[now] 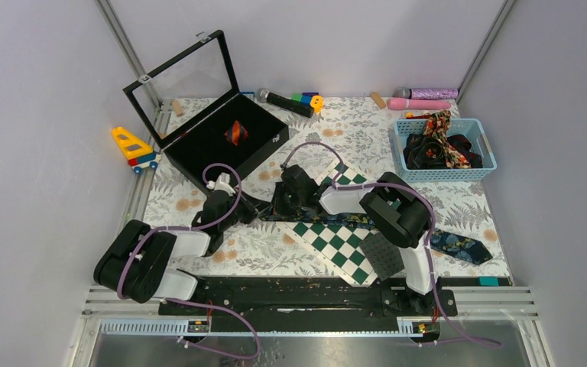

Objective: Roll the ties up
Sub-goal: Roll the tie at the center of the board.

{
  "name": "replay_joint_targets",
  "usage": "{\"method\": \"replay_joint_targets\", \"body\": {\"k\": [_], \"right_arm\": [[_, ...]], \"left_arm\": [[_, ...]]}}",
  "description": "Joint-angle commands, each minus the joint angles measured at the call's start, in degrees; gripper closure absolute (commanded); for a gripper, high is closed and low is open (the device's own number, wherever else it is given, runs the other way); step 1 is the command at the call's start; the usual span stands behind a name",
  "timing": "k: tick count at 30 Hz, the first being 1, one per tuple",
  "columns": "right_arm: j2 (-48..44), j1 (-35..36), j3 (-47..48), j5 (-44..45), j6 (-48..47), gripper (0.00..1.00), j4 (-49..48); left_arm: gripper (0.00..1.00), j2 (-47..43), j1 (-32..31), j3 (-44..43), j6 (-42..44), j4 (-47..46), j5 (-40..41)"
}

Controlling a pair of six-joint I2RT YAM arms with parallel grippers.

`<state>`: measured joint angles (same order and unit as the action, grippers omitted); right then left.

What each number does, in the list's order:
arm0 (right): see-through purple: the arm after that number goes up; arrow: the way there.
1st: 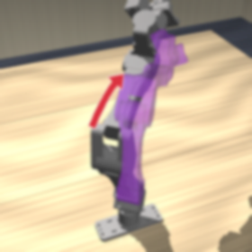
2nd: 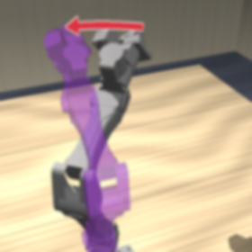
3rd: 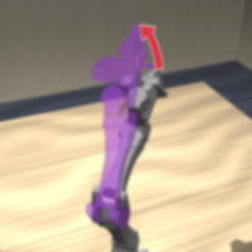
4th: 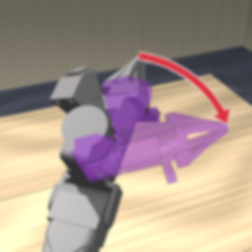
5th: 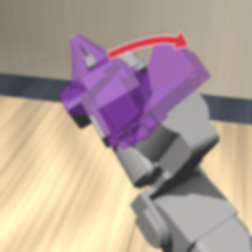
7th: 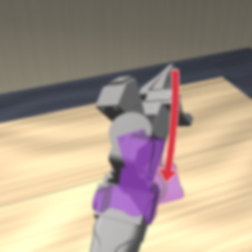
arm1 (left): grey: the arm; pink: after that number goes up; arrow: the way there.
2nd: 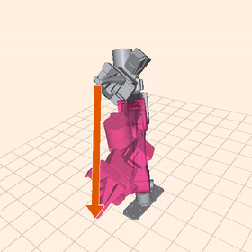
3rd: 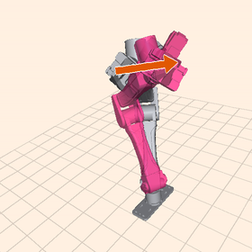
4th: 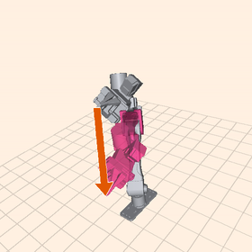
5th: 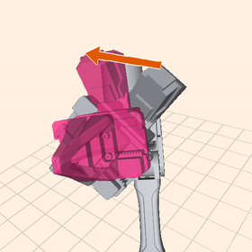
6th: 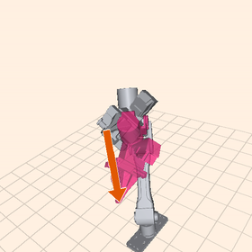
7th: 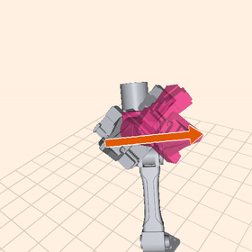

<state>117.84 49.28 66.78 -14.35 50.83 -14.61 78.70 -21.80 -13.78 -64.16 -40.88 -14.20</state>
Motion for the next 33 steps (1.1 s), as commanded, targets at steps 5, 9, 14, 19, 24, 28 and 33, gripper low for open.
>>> {"method": "replay_joint_targets", "body": {"k": [5,9,14,19,24,28,33], "right_arm": [[-7.14,-0.85,-1.13,3.05,-1.11,1.0,1.31],[-8.11,-0.93,-1.9,4.06,-1.72,1.0,2.22],[-9.73,-1.02,-3.08,6.31,-3.16,1.0,4.09],[-11.13,-1.22,-3.28,8.08,-4.67,1.0,6.68],[-13.98,-1.42,-5.02,9.24,-5.72,0.98,7.61],[-17.08,-1.64,-7.04,8.59,-5.53,0.92,7.77],[-19.61,-1.78,-9.43,5.15,-3.59,0.78,5.21]], "left_arm": [[1.0,0.33,-0.5,1.12,-0.62,-3.58,-0.41],[1.0,-0.29,-0.49,1.04,-0.57,-3.05,-0.05],[1.0,-0.23,-0.51,0.53,-0.27,-2.46,0.0],[1.0,0.11,-0.45,0.26,-0.26,-2.46,0.08],[1.0,0.63,-0.45,-0.22,-0.26,-2.23,0.52],[1.0,2.34,-0.51,-1.34,-0.35,-2.84,0.35],[1.0,4.85,-0.51,-2.82,-0.68,-3.93,0.2]]}}
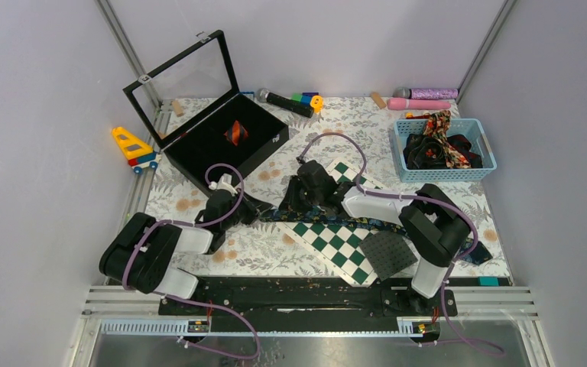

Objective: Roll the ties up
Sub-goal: Roll the tie at the center of the board.

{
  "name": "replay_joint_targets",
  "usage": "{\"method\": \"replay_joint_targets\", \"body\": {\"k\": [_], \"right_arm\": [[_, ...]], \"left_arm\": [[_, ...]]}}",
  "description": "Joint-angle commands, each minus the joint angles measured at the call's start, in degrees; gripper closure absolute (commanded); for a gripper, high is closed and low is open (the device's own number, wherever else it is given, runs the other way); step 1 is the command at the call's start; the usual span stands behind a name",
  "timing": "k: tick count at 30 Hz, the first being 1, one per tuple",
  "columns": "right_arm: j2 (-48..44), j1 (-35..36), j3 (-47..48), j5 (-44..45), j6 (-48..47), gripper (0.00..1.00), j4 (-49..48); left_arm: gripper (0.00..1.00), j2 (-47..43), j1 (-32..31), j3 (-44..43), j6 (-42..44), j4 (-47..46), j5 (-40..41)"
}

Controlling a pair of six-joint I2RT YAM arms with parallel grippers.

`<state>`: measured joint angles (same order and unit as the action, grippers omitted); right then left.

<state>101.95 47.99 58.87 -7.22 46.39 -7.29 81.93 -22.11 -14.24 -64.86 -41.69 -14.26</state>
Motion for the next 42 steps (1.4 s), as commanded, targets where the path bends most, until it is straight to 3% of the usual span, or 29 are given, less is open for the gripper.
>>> {"method": "replay_joint_targets", "body": {"k": [1,6,21,35,42], "right_arm": [[-3.96,-0.49,-1.98,-2.62,1.66,0.76,-2.83],[-2.79,-0.59,-2.64,-6.64,4.97,0.71,-5.82],[4.39,-0.87,0.48,-5.63,5.61,0.67,-4.84],[3.72,-1.23,0.77,-5.82,5.83,0.6,-6.05],[5.73,-1.33,2.31,-6.19,5.93,0.63,-6.0]], "left_arm": [[1.0,2.2,-0.2,-2.56,-0.07,-3.54,0.14],[1.0,4.37,-0.21,-2.99,-0.79,-5.42,-0.21],[1.0,4.82,-0.3,-2.99,-0.98,-6.25,-0.19],[1.0,5.09,-0.29,-3.1,-0.97,-6.31,-0.21],[1.0,4.61,-0.29,-3.02,-0.88,-5.97,-0.15]]}}
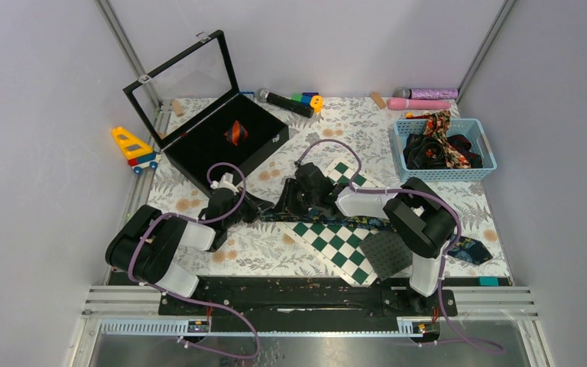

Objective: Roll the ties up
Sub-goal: Roll the tie at the center of the board.

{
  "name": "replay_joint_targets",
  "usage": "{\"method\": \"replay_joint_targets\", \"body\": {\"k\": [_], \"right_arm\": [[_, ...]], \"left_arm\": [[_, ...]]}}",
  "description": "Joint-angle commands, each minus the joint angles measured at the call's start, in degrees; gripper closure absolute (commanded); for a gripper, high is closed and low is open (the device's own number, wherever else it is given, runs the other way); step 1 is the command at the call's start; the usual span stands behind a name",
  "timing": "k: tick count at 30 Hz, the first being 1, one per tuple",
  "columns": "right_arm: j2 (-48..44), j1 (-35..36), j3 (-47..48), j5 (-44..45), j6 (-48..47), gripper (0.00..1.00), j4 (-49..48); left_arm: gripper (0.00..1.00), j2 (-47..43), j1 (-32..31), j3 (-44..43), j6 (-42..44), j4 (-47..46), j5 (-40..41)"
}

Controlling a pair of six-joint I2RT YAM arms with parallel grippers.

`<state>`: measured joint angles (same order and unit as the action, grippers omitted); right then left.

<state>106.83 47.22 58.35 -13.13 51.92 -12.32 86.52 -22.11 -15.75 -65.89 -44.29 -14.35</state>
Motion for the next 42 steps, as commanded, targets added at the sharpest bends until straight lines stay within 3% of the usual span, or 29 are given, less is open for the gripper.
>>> {"method": "replay_joint_targets", "body": {"k": [1,7,14,26,42], "right_arm": [[1.11,-0.55,3.07,-0.32,0.33,0.64,-1.01],[2.22,-0.65,3.88,-0.61,-0.02,0.78,-1.11],[2.51,-0.77,3.45,-0.4,-0.52,0.87,-1.13],[2.9,-1.08,3.97,-0.06,-2.08,0.89,0.1],[2.27,-1.08,3.75,1.3,-4.87,0.88,1.19]], "left_arm": [[1.0,-0.22,-0.26,-1.42,0.15,-3.25,0.0],[1.0,-1.14,-0.28,-1.76,0.28,-2.27,0.16],[1.0,-1.6,-0.21,-2.28,0.76,-1.42,0.11],[1.0,-7.98,0.06,-6.11,8.84,11.15,3.07],[1.0,-1.41,1.41,-21.22,21.48,36.25,2.11]]}}
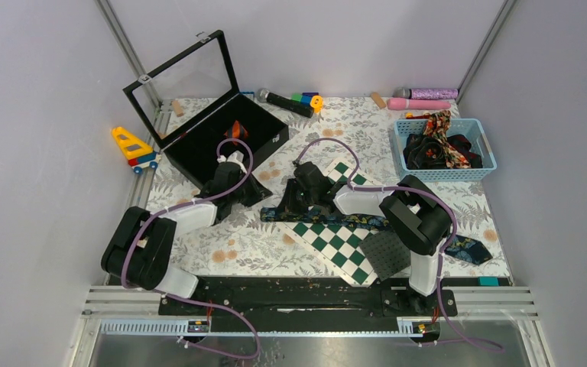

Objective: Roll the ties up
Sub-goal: Roll the tie at the center of the board.

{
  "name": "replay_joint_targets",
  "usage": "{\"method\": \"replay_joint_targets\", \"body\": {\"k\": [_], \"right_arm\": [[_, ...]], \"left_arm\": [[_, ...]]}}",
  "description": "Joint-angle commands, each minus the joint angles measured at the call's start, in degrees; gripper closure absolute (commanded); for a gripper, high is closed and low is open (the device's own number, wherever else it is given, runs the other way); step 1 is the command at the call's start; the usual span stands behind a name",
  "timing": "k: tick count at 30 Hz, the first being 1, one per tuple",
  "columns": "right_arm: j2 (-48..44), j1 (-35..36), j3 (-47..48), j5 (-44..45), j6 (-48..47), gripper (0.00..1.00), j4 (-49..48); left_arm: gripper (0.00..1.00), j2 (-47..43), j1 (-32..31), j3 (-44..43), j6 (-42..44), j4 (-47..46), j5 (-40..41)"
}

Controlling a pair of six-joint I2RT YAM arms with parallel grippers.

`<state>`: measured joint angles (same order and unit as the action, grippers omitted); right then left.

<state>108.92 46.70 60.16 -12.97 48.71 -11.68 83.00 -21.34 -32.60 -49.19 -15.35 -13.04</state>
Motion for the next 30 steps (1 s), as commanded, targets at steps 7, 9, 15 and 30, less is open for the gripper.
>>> {"method": "replay_joint_targets", "body": {"k": [7,9,15,30], "right_arm": [[0.33,-0.56,2.1,1.18,-2.65,0.88,0.56],[0.38,-0.51,2.11,1.15,-2.79,0.88,0.53],[0.32,-0.58,2.23,1.35,-3.22,0.87,0.52],[1.76,-0.56,3.24,1.69,-4.8,0.86,0.39]], "left_arm": [[1.0,5.49,0.92,-7.95,6.7,12.09,0.35],[1.0,6.82,0.97,-8.55,6.99,12.92,0.15],[1.0,7.72,0.95,-8.63,7.18,13.59,-0.09],[1.0,6.43,1.4,-8.18,8.14,14.04,-1.63]]}}
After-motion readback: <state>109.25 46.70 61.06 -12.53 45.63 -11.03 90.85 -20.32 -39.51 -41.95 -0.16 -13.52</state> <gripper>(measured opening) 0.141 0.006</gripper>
